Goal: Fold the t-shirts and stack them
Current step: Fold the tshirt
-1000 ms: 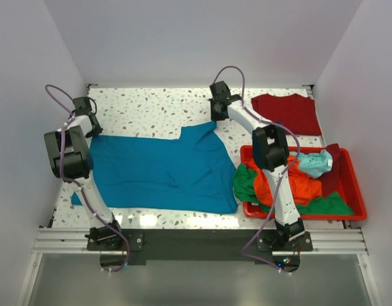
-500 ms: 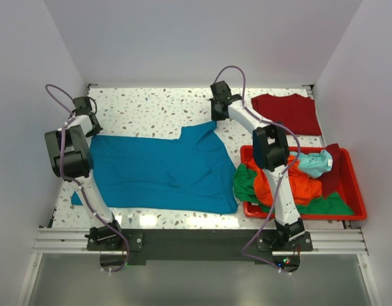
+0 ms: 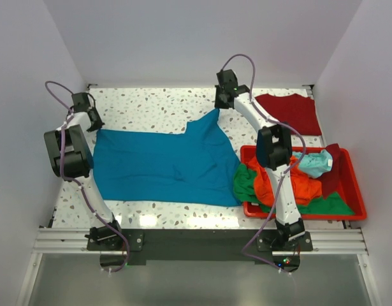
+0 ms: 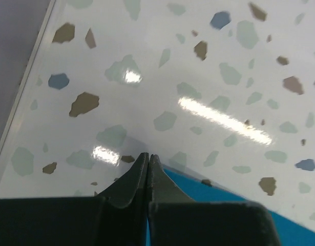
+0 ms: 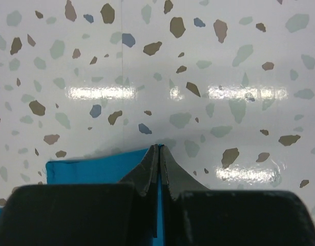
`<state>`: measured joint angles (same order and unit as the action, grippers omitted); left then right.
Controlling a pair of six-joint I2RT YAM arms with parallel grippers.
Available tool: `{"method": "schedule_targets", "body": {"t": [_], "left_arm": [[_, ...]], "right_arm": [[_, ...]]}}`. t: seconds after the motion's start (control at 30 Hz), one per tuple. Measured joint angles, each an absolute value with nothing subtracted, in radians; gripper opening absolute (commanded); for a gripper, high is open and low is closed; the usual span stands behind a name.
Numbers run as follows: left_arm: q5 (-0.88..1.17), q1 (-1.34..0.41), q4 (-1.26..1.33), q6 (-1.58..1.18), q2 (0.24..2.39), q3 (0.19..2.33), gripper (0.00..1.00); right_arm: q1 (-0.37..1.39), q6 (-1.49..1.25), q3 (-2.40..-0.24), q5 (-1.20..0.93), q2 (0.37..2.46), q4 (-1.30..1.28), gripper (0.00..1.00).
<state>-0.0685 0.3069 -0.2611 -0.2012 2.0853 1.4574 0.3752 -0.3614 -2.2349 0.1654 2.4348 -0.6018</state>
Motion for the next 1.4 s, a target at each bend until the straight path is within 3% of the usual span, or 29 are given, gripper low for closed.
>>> {"method": "schedule_targets", "body": {"t": [0.4,0.87,1.4], "left_arm": [[0.123,0.307,-0.238,-0.253,2.085,1.578,0.0],[0.093,0.34,-0.246,-0.23,1.959,1.394,0.0],[-0.007,0.407,-0.271,-0.249,1.815,1.208,0.0]], "right_arm": [[0.333,-0.427,-2.299,0.103,2.444,-0.576,0.0],[0.36,-0.445,-1.667,0.012,1.951,-0.489,0.0],[0.482,-0.493,-1.25,-0.013,1.623,-0.504,0.0]]}}
